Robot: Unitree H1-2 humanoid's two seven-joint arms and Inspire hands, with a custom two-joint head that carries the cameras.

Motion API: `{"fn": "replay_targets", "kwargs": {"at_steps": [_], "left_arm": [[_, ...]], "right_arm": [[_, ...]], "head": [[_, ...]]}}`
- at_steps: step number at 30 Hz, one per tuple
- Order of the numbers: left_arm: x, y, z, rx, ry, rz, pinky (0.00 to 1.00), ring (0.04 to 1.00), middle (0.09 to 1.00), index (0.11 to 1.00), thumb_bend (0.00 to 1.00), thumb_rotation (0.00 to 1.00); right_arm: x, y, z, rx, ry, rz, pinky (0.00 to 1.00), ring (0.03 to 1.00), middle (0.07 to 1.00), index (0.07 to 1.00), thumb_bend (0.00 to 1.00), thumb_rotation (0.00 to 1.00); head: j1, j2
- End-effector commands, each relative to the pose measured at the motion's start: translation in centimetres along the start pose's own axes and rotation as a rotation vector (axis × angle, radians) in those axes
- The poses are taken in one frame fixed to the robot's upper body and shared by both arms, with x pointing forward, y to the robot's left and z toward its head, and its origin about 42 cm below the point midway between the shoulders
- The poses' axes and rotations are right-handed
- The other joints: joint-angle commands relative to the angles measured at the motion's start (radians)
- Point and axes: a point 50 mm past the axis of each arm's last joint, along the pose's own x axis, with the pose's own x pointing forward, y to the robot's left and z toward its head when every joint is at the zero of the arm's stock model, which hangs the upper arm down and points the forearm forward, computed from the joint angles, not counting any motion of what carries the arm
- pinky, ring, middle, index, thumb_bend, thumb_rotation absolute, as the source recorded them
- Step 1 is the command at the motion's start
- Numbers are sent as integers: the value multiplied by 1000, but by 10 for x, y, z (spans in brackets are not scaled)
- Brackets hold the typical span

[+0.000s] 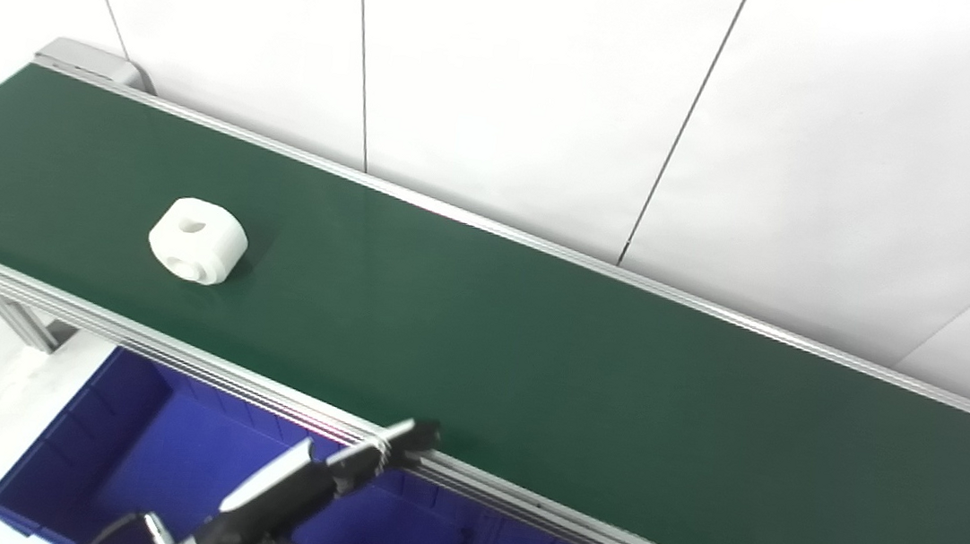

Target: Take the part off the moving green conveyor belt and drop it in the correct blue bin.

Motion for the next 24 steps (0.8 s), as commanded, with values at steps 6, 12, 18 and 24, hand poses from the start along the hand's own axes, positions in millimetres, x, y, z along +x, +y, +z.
{"fn": "replay_targets", "kwargs": {"at_steps": [6,12,18,24], "left_arm": [[31,32,31,64,-134,35,927,967,981,976,857,550],[46,61,41,148,-163,80,969,987,997,994,792,599],[59,90,45,231,-161,123,975,985,999,1000,692,624],[72,124,40,283,-104,137,971,999,1000,1000,717,590]], "right_arm": [[0,1,12,-4,-46,-4,839,875,883,899,928,205],[2,5,16,-8,-65,-2,756,829,854,876,950,237],[5,9,19,7,-72,-2,791,832,847,862,964,237],[7,9,22,11,-76,0,806,842,851,864,969,240]], "head": [[-48,28],[-143,62],[-180,81],[-163,83]]}}
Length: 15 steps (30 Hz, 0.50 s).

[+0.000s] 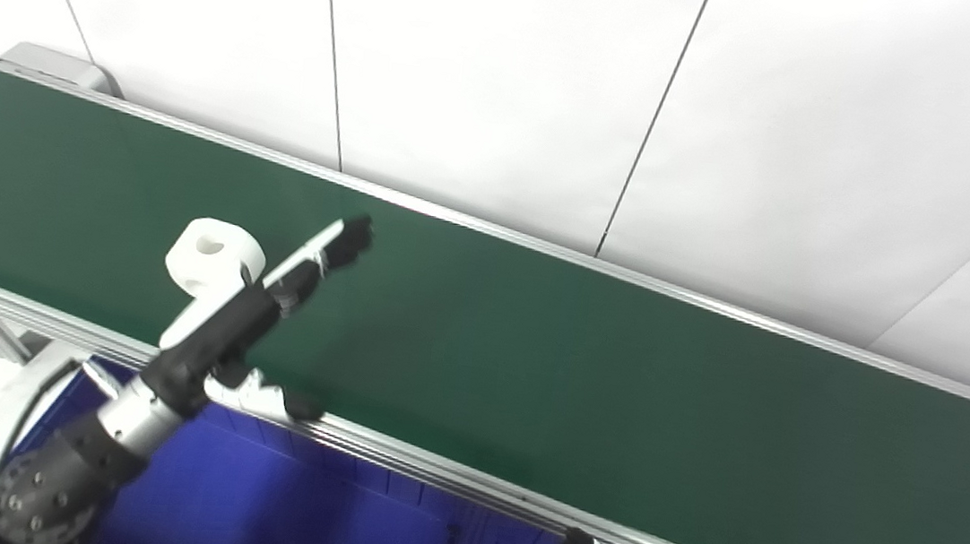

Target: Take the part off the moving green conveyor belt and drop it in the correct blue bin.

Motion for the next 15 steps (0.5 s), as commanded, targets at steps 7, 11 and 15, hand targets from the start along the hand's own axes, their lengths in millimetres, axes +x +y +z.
{"fn": "replay_targets", "kwargs": {"at_steps": [7,11,15], "left_arm": [[26,35,-21,126,-37,-49,915,953,977,977,698,502],[37,50,-30,216,-22,-89,933,971,988,989,700,465],[46,64,-35,293,-11,-108,929,966,985,986,703,404]], "right_arm": [[4,0,6,-22,-37,-4,771,819,839,854,952,260],[4,-1,5,-12,-32,-3,776,825,841,855,948,256],[5,-1,4,-20,-37,-5,745,811,836,850,954,265]], "head": [[19,-5],[28,-11],[26,-14]]}}
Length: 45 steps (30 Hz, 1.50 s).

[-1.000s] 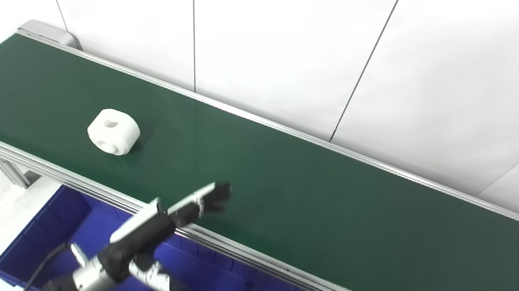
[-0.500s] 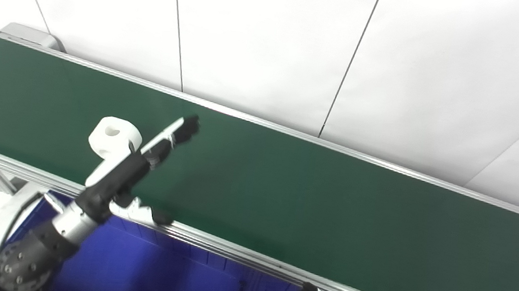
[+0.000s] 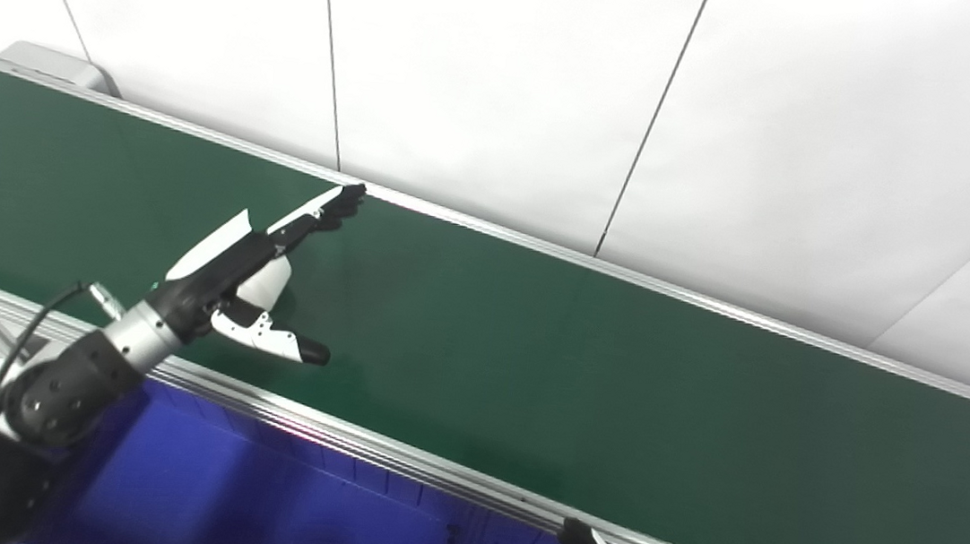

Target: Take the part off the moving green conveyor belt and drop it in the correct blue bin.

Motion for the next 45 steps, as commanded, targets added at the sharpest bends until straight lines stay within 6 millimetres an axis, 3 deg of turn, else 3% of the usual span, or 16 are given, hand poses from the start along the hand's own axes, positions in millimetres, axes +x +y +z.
{"fn": "replay_targets", "kwargs": {"at_steps": [1,5,11,22,27,33,42,45], "left_arm": [[14,23,5,85,-72,5,926,966,987,986,700,372],[20,37,-3,143,-56,-15,927,967,993,992,707,272],[22,48,-8,274,-29,-18,888,948,981,992,728,227],[29,44,-21,443,14,-44,912,926,960,981,818,73],[28,31,-28,450,56,-70,919,920,949,973,865,25],[28,1,-40,366,70,-40,887,891,915,931,803,0],[38,-38,-35,294,34,-14,625,720,792,801,722,0],[41,-46,-33,255,27,5,527,607,665,683,648,0]], "right_arm": [[1,0,4,-10,-37,-9,742,808,834,847,957,275],[2,0,4,-14,-39,-7,741,806,832,845,961,279],[2,0,4,4,-26,-3,766,818,838,850,959,264],[3,0,2,6,-27,-1,735,803,834,851,956,264],[3,0,2,17,-34,-2,732,805,834,851,951,250],[2,-1,3,26,-33,-2,773,820,841,853,950,242],[0,-1,5,26,-37,0,765,817,841,857,937,247],[0,0,5,26,-36,-2,753,811,839,855,935,242]], "head": [[1,0],[7,-3],[11,-6],[11,-10],[11,-8],[9,-3],[10,2],[11,2]]}}
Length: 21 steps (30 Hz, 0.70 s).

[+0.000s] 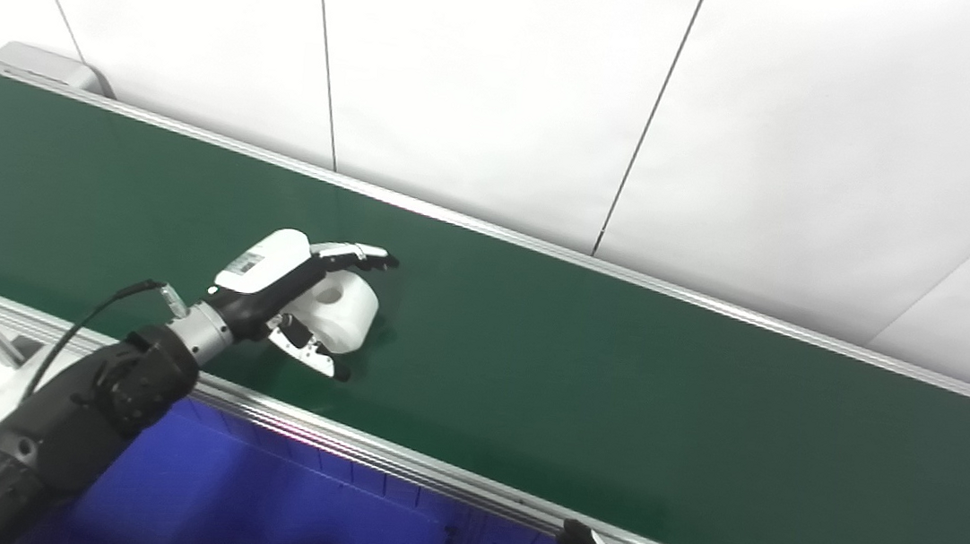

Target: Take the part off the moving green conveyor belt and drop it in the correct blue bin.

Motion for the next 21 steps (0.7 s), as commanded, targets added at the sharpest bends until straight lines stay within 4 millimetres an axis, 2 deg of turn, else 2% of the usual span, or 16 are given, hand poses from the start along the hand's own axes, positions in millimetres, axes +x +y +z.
{"fn": "replay_targets", "kwargs": {"at_steps": [1,3,6,12,17,21], "left_arm": [[10,10,8,-34,-56,79,522,600,658,677,643,0],[11,7,9,-47,-57,87,472,463,555,600,534,0],[12,2,10,-60,-57,88,409,397,514,549,495,0],[9,5,9,-30,-54,52,386,383,497,553,491,0],[6,15,11,5,-46,4,420,394,503,542,494,0],[2,25,13,48,-45,-22,405,378,484,548,493,0]], "right_arm": [[-1,-1,10,6,-48,-5,753,812,839,855,935,242],[-1,0,11,2,-48,-6,747,809,837,856,933,244],[-1,0,11,-4,-47,-7,735,805,836,855,935,252],[-1,0,11,-8,-60,-6,741,809,837,855,923,246],[-1,0,11,-1,-52,-3,765,822,847,859,921,248],[-1,0,12,-8,-51,-3,749,815,842,858,922,255]], "head": [[1,-1],[0,0],[1,-2],[-1,1],[0,2],[-1,5]]}}
